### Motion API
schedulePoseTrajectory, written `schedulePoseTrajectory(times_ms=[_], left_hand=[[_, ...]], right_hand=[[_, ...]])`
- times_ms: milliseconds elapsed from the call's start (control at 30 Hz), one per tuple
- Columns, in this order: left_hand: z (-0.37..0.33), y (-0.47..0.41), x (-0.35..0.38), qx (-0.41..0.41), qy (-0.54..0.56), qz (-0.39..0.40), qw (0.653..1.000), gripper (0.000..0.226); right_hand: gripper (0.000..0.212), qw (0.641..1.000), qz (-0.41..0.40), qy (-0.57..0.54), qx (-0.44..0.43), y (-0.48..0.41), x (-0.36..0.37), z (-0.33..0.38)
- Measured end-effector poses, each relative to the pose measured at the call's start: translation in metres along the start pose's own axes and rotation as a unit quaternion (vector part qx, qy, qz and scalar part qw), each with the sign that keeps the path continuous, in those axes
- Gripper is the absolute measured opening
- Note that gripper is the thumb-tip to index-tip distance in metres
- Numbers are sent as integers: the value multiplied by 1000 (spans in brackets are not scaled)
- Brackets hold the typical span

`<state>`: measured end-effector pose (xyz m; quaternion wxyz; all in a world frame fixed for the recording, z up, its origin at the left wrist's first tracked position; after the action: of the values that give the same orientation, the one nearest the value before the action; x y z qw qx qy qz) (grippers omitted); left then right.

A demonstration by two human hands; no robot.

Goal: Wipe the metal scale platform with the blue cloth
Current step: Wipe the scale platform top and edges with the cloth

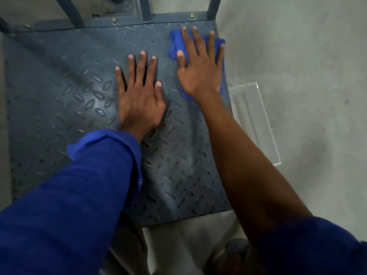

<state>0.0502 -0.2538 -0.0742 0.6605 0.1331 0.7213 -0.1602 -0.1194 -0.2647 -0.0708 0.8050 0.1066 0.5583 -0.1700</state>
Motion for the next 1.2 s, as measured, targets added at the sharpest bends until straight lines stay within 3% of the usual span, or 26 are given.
schedulePoseTrajectory(times_ms=[100,167,300,467,567,700,833,967,1100,1200], left_hand=[[0,-10,0,-15,-2,12,1000,63],[0,-10,2,-12,-4,15,1000,65],[0,-8,1,-12,3,-2,1000,62],[0,-8,1,-14,0,-3,1000,62],[1,-10,0,-17,4,-13,1000,62],[1,-12,-1,-20,-7,-12,1000,63],[1,-12,-5,-22,3,-10,1000,63],[1,-12,-2,-24,5,-8,1000,64],[3,-13,-1,-35,11,-14,999,66],[3,-13,-2,-34,3,-14,999,66]], right_hand=[[59,997,17,-11,-80,14,7,40],[61,994,-7,-56,-91,46,-4,31],[65,983,-107,-147,30,88,-26,-29],[63,978,-120,-155,77,9,-30,-36],[61,987,-95,-128,30,-27,-19,-6],[53,974,-71,-205,-65,25,-17,11],[53,969,-146,-197,-19,51,-33,-32],[54,961,-179,-196,78,-8,-37,-36],[64,988,-74,-114,-78,-17,-2,38],[64,979,-116,-116,-120,12,-6,15]])
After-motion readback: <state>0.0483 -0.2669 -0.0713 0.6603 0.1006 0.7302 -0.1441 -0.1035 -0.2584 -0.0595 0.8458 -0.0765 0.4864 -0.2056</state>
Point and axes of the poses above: each hand's wrist, its own y-axis away from the middle knuckle, its own x-axis out of the palm, z = x × y, the point moved 10 cm from there along -y, towards the middle knuckle, and after that the axes turned 8 degrees about -y, right-handed, at the moved point
